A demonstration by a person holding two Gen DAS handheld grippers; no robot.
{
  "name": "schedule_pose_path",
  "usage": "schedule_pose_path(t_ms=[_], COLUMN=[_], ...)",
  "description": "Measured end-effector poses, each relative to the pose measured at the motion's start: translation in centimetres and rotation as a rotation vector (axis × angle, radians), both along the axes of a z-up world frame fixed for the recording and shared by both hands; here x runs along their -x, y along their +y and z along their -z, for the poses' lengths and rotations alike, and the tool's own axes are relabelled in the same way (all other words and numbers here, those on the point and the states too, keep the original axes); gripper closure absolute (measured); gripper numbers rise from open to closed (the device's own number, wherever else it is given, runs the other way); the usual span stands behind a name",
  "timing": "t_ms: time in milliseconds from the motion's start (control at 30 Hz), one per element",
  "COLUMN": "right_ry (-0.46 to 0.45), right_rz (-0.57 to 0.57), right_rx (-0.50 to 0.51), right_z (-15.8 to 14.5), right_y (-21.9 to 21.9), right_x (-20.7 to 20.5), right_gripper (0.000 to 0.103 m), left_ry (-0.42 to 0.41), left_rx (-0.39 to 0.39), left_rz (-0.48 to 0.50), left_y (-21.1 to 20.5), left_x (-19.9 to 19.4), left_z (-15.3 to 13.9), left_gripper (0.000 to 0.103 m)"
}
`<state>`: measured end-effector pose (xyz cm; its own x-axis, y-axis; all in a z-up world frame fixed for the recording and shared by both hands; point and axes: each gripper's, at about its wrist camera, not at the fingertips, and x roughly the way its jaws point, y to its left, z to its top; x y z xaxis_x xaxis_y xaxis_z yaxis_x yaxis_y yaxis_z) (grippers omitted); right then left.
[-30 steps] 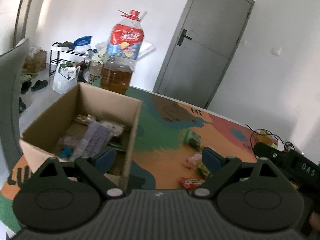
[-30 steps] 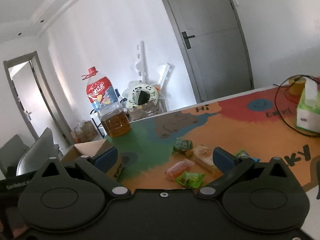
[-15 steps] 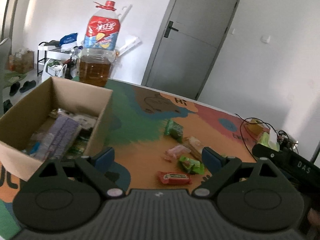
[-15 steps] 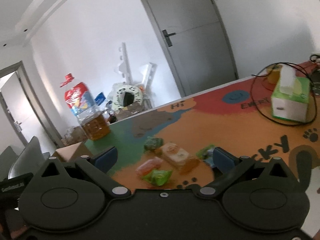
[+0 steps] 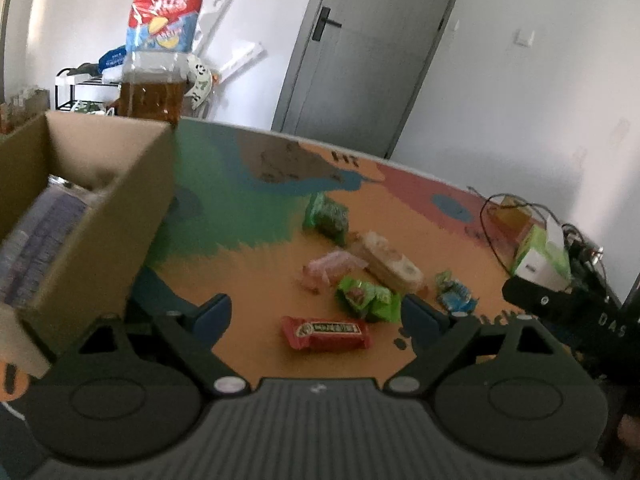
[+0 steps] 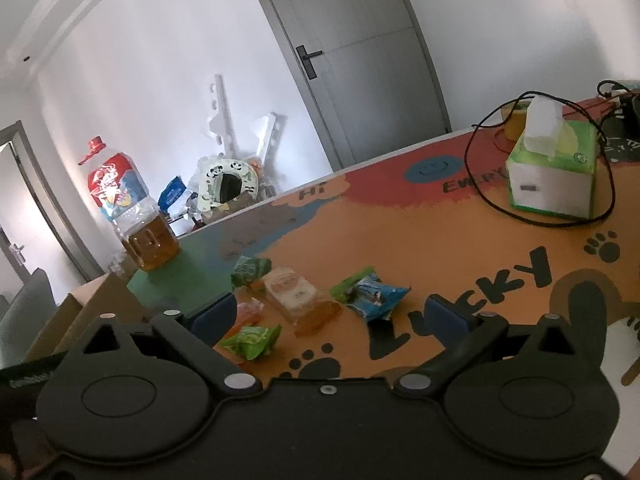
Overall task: Organize snacks
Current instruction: 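Move both grippers back to the snack pile on the mat, then grasp a red-and-white snack with the left gripper while the right gripper grasps a blue-green snack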
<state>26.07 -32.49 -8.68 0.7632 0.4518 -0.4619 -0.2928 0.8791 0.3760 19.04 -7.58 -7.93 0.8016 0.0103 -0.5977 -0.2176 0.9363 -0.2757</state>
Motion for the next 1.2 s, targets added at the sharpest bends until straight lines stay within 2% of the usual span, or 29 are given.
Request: schedule_pose_path(t_ms=[267,433,500,600,733,833,867,900,933,1000,1200], right_ry=[0.016,0.02,0.02,0.019,0.016,0.01,0.008,0.006,0.003,-0.001,-0.01], right_rz=[-0.001,-0.006,-0.008,-0.011,-0.012,-0.008,-0.011,-0.014,-0.016,-0.013,-0.015], right_rx=[0.017,0.035,0.05,0.07,0.092,0.102,0.104,0.108,0.114,0.124,0.166], right_z=[1.1,1.8,2.1,2.4,2.6,2.7,2.7,2.7,2.7,2.7,3.0], right_y=[-0.4,-0.3,-0.2,-0.1,0.2,0.3,0.4,0.5,0.6,0.8,2.0], right_x=[-1.3,-2.0,-2.4,-3.0,-4.1,-4.8,-5.0,-5.3,-5.6,-6.2,-7.4], right_gripper=[0.006,0.006,0.007,0.009,0.013,0.013,0.013,0.013,0.013,0.013,0.013], left_ry=[0.042,0.049,0.067,0.094,0.091,0.093,0.096,0.1,0.101,0.098,0.068], left_rx=[-0.011,-0.07,-0.113,-0.093,-0.153,-0.148,-0.143,-0.145,-0.14,-0.105,-0.067], left_rz=[0.001,0.002,0.007,0.007,0.0,0.002,0.0,-0.011,-0.014,-0.01,-0.008], left_y=[-1.0,-2.0,-2.6,-2.6,-3.0,-2.6,-2.4,-2.1,-1.9,-1.2,-0.4], left_x=[-1.9,-2.7,-3.3,-3.9,-4.0,-4.0,-4.0,-3.9,-4.1,-4.1,-3.4], left_z=[2.1,3.0,3.5,4.4,4.6,4.4,4.3,4.3,4.3,4.2,4.1], left_gripper=[0.012,0.014,0.019,0.025,0.037,0.055,0.066,0.083,0.086,0.087,0.087])
